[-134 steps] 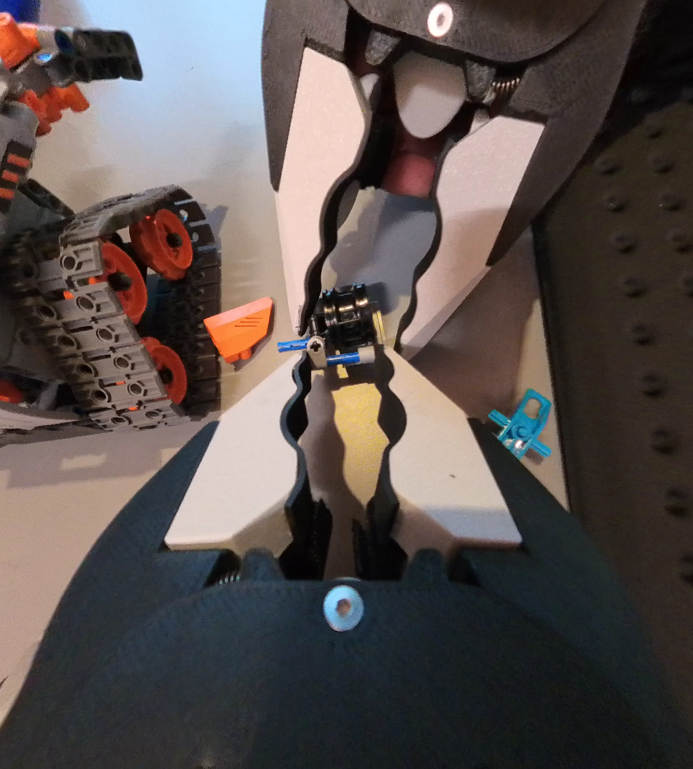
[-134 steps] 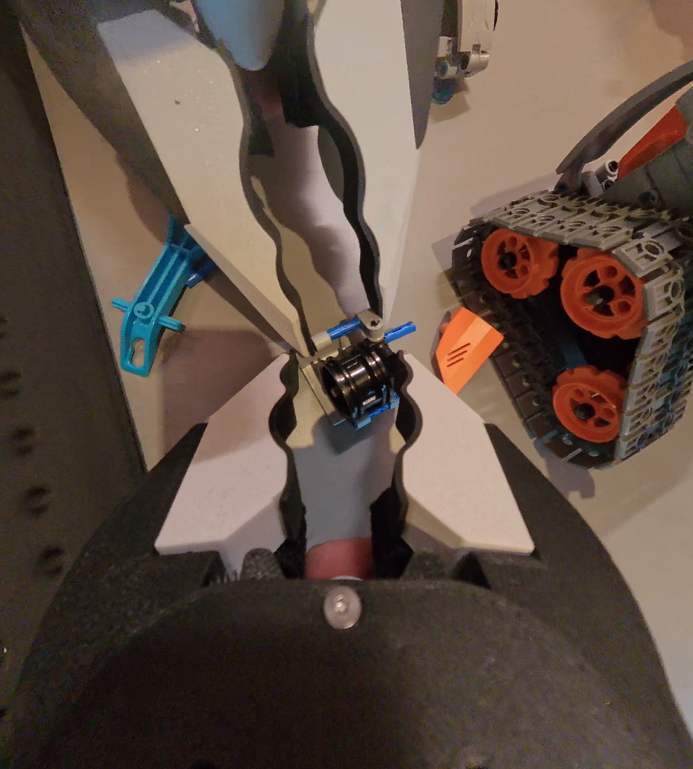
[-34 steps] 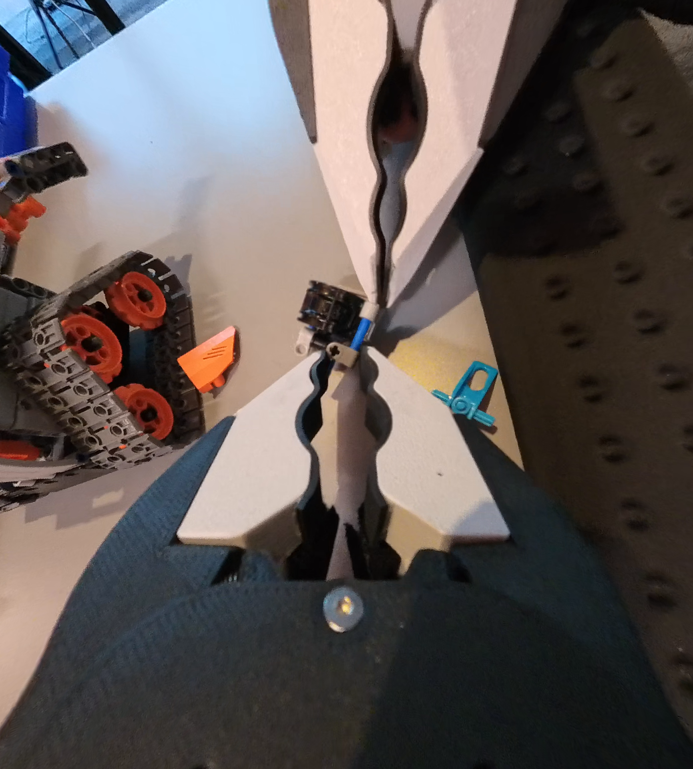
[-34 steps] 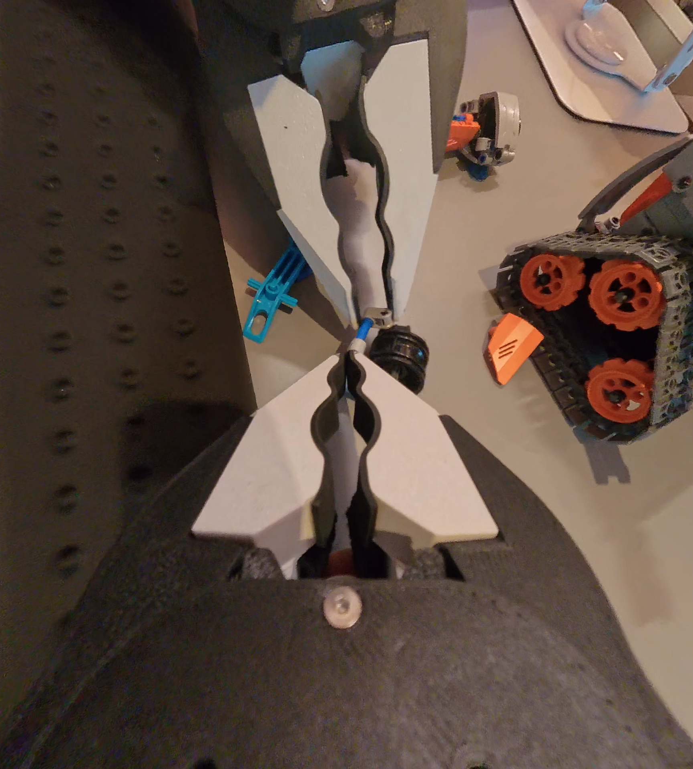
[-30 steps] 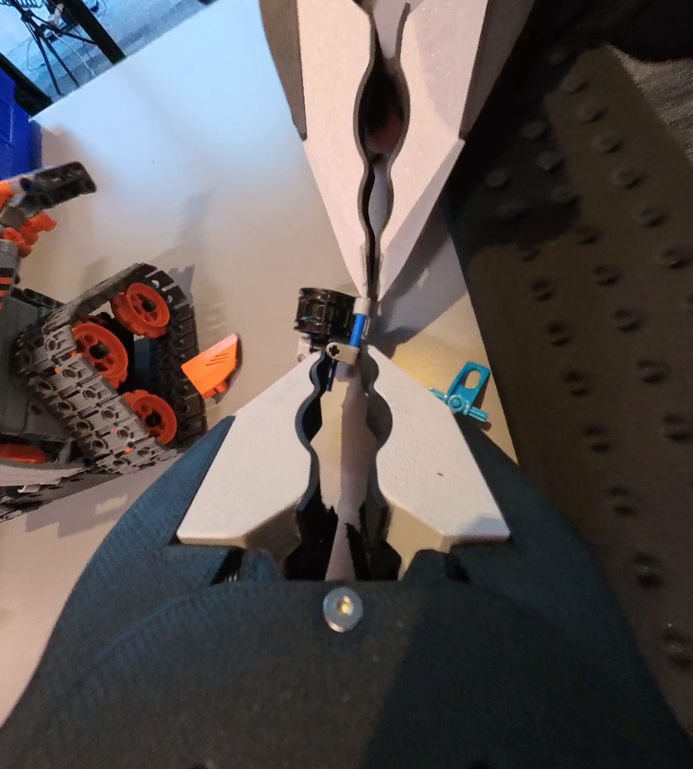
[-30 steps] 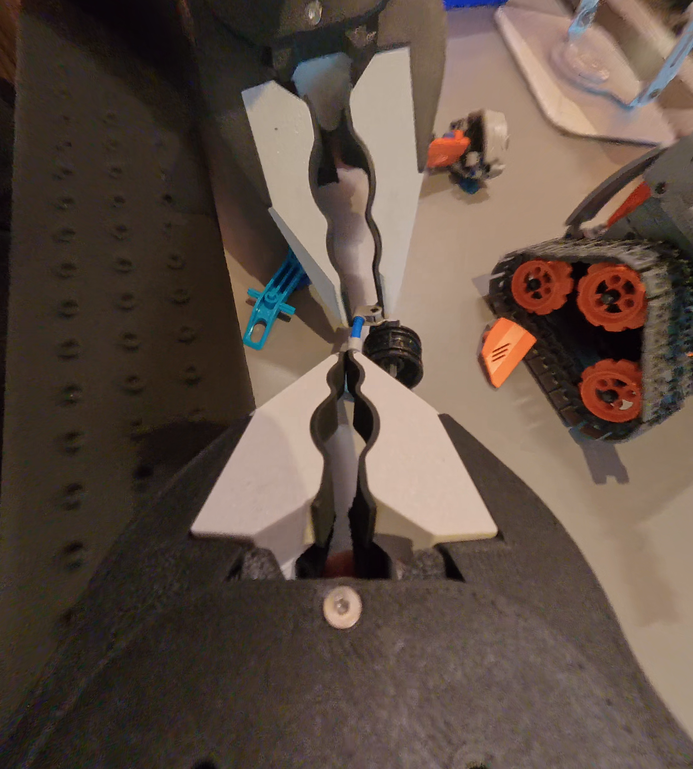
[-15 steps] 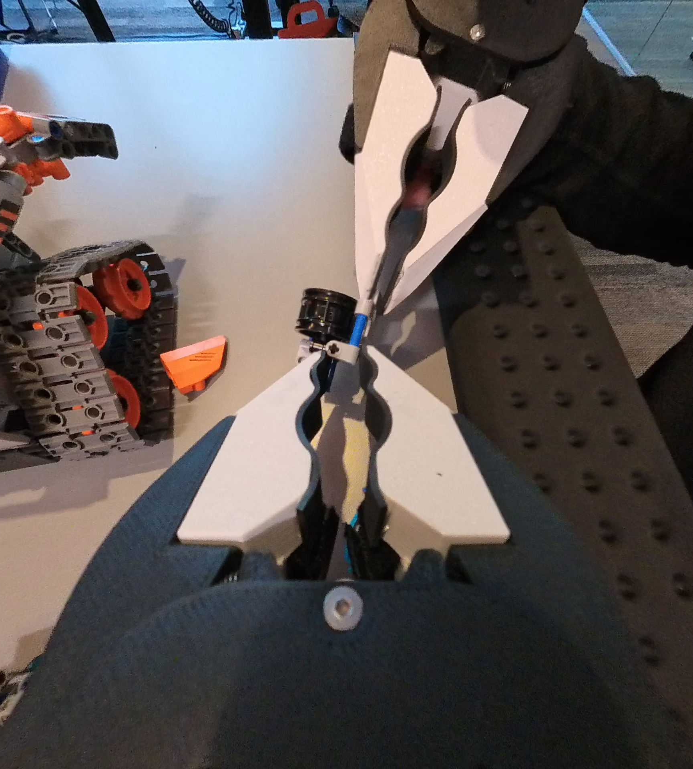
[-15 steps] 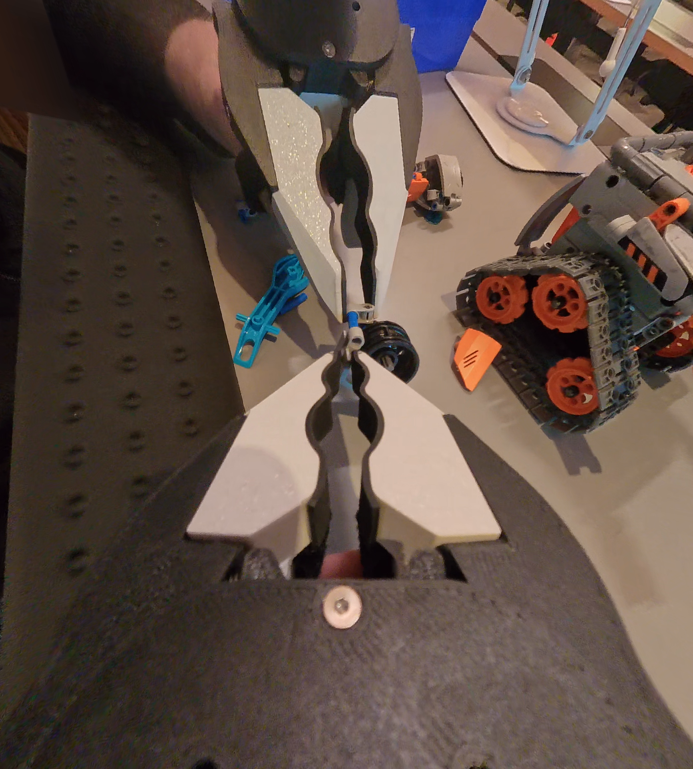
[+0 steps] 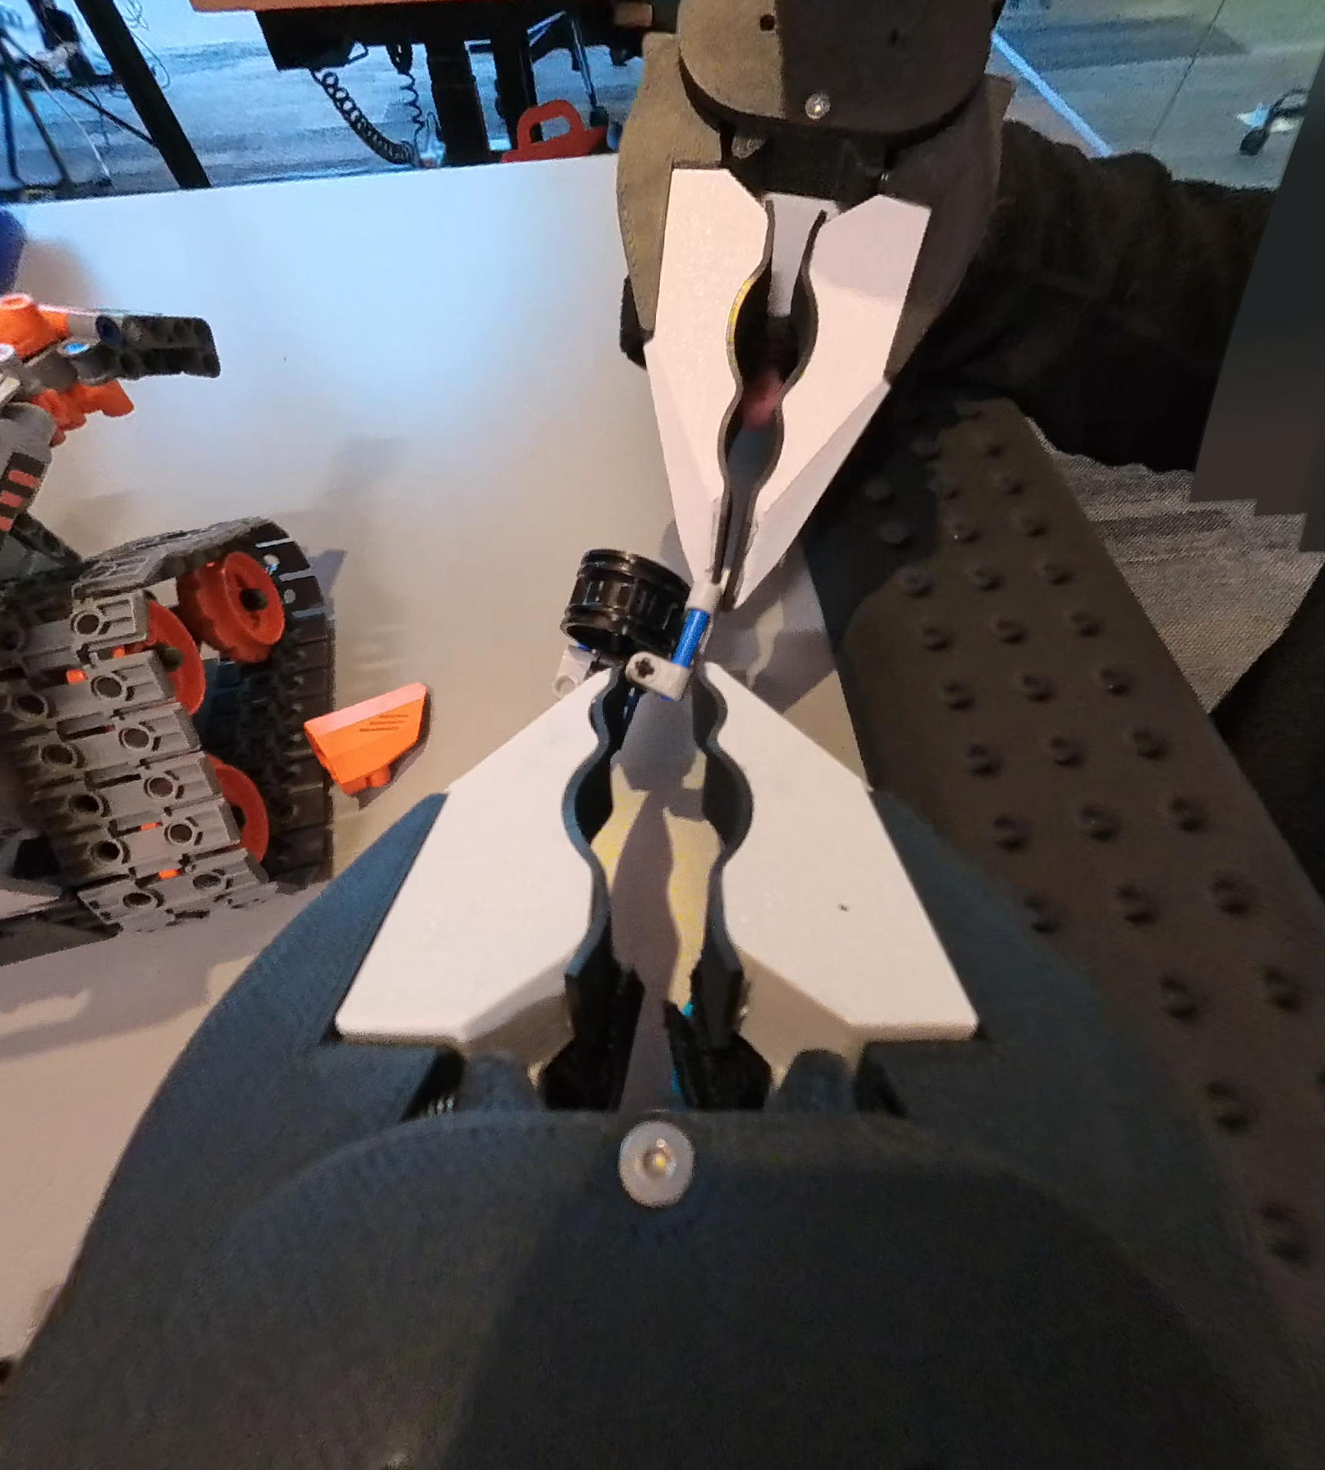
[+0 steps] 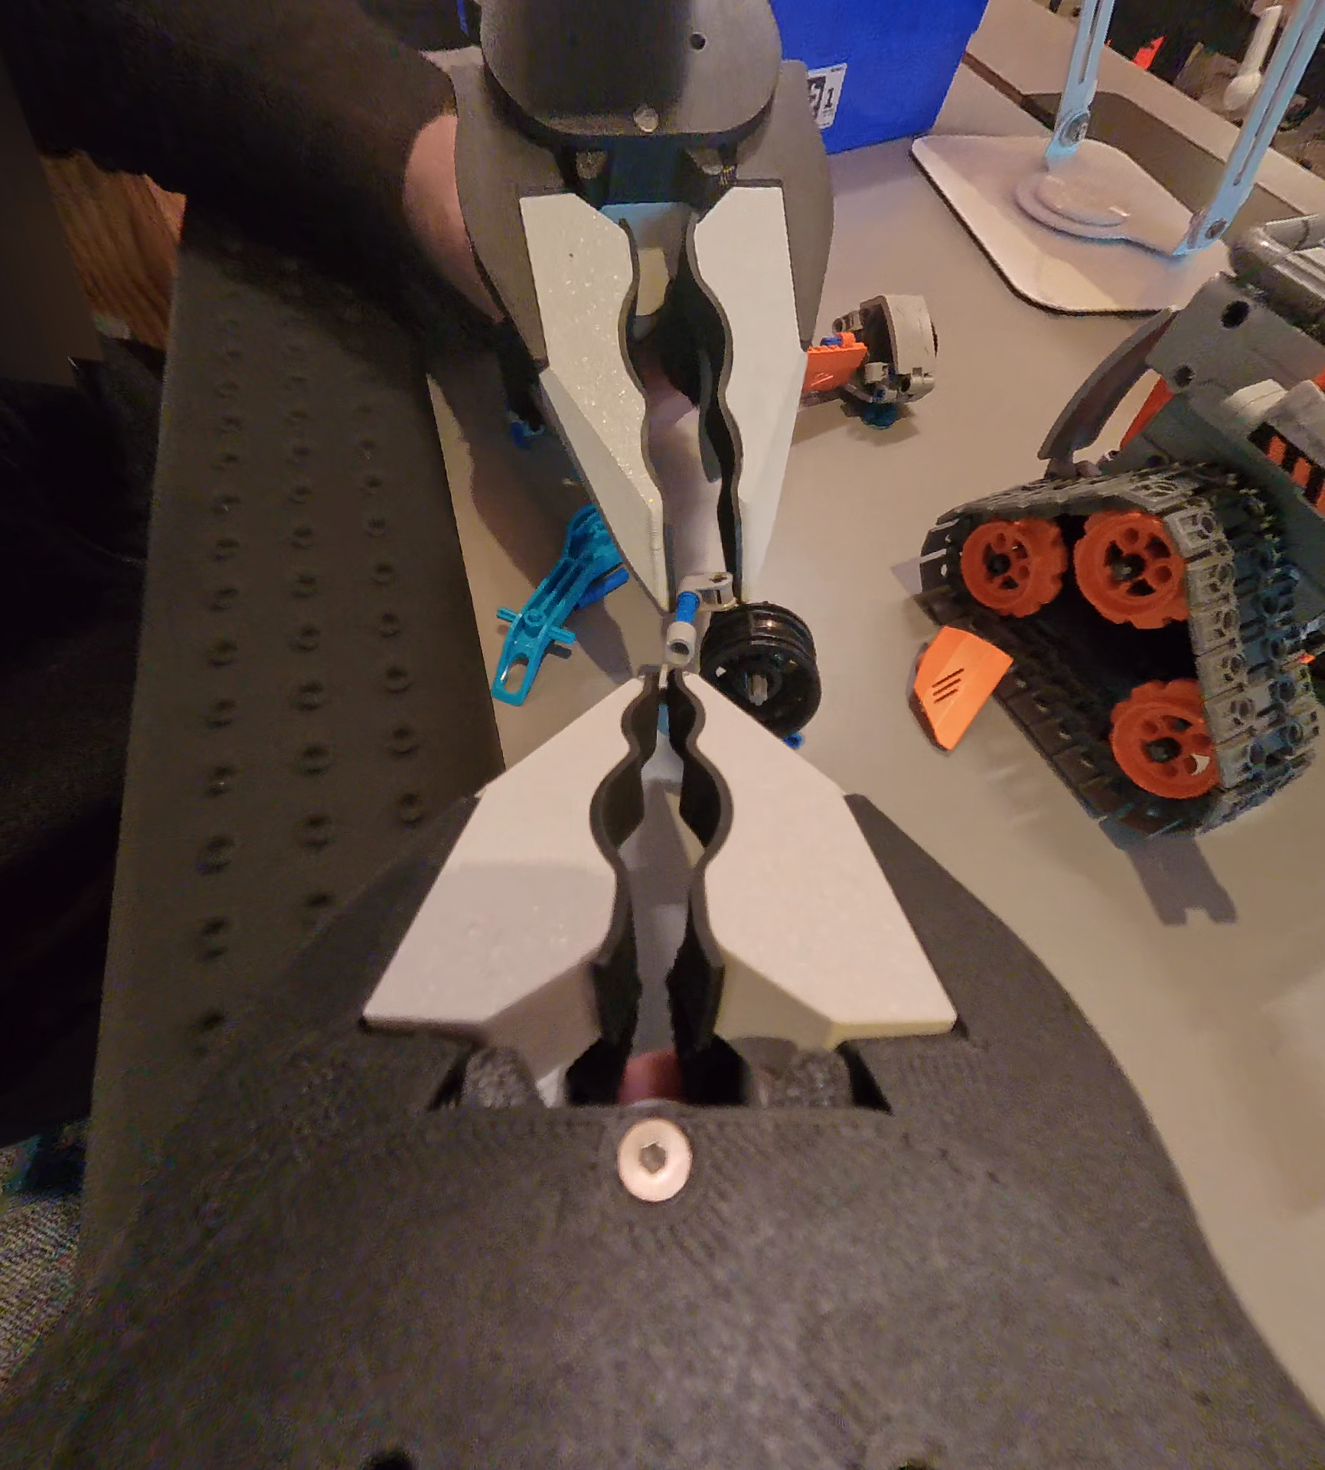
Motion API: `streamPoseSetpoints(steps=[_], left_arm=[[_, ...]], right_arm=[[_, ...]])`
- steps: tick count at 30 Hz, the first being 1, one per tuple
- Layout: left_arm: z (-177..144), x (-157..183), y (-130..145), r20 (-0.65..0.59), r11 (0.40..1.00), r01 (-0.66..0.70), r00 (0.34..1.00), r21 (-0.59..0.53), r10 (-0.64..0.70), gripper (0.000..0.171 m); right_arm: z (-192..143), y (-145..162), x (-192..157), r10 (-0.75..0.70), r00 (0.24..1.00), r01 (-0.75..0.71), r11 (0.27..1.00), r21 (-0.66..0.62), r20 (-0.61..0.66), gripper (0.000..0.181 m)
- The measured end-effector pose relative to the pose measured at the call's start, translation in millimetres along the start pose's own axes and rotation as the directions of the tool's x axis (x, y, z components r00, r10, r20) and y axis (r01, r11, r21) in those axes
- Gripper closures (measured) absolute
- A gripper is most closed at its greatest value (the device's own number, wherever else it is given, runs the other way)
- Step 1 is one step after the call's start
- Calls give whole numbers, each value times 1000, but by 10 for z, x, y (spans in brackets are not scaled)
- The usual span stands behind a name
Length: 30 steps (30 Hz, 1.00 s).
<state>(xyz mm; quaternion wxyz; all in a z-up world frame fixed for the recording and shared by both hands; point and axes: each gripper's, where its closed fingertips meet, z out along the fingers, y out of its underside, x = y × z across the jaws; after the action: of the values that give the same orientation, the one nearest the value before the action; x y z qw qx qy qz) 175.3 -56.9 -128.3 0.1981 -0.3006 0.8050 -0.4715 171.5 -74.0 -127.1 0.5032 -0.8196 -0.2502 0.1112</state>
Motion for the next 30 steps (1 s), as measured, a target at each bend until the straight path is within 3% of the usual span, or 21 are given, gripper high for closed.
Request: streamPoseSetpoints(steps=[4, 8, 16, 26, 30], left_arm=[[-30, 26, -54, 10, 999, -39, 999, 36, 39, 158], [-12, 27, -22, 70, 994, -107, 992, 4, 107, 159], [-8, -22, -41, 131, 996, -83, 988, 11, 81, 160], [66, -14, 114, 199, 979, -165, 962, -119, 186, 161], [91, 18, 182, 226, 934, -289, 915, -211, 334, 161]], right_arm=[[-18, -44, -37, -10, 1000, 9, 1000, 28, 17, 181], [10, -12, -47, -45, 999, 45, 999, 1, -2, 181], [46, 3, -37, -103, 993, 101, 994, -32, -51, 181], [162, 166, -76, -143, 989, 136, 980, -148, -35, 181], [216, 263, -102, -144, 990, 139, 968, -207, -8, 181]])
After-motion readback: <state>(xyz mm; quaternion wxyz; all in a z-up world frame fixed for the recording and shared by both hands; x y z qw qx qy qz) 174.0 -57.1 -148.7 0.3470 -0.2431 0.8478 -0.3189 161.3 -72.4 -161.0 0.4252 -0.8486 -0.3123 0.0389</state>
